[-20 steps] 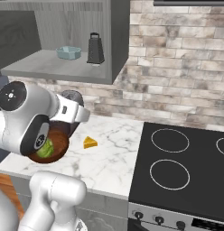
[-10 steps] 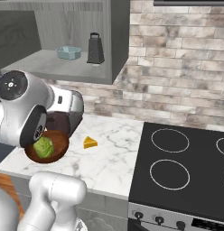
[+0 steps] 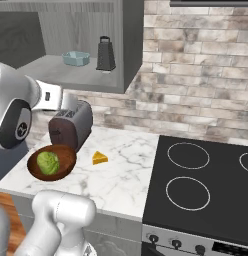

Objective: Pick the cheese from the fridge and the cheese grater from the cabinet and place them next to the salad bowl.

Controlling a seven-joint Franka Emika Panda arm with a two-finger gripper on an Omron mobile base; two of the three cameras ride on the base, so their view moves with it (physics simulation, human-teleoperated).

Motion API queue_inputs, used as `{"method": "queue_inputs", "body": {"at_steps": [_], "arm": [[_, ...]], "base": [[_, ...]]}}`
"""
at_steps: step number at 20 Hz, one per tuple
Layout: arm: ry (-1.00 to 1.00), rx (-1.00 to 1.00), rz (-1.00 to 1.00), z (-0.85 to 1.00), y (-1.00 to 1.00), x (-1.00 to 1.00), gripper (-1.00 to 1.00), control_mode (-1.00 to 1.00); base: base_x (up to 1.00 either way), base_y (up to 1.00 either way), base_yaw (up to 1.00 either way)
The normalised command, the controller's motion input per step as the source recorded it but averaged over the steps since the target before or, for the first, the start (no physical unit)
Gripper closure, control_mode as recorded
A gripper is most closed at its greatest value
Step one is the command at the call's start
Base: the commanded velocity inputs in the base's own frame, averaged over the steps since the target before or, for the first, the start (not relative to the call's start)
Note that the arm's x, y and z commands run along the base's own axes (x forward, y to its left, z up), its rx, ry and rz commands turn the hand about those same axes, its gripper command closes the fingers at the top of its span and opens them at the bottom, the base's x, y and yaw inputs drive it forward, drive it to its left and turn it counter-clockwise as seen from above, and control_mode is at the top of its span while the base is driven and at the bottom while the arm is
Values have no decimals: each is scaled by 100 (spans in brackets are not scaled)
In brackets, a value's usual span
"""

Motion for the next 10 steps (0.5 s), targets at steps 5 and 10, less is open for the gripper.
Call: {"method": "queue_inputs", "body": {"at_steps": [5,10], "arm": [[0,-1,-2,36,0,14,-100,-100],[-1,-2,-3,10,0,15,-100,-100]], "base": [[0,0,0],[0,0,0]]}}
